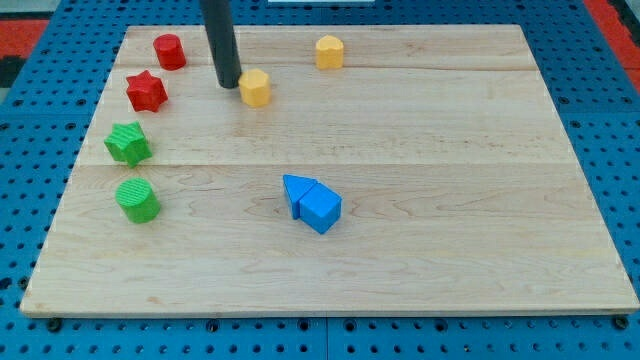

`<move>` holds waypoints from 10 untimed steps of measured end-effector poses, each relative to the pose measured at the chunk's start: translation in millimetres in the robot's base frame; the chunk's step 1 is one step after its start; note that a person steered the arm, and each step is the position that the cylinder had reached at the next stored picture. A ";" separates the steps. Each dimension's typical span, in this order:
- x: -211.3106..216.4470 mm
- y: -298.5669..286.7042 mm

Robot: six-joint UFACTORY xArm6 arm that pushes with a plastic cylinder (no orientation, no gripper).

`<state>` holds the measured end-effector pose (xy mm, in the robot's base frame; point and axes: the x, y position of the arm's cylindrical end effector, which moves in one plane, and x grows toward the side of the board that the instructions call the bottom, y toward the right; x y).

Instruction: Push the blue triangle to center

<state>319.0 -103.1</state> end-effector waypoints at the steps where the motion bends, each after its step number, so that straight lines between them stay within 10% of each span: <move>1: 23.8 26.3; 3: 35.9 92.4; 4: 55.5 35.9; 6: 187.2 29.1; 10: 174.9 48.5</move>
<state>493.9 -54.5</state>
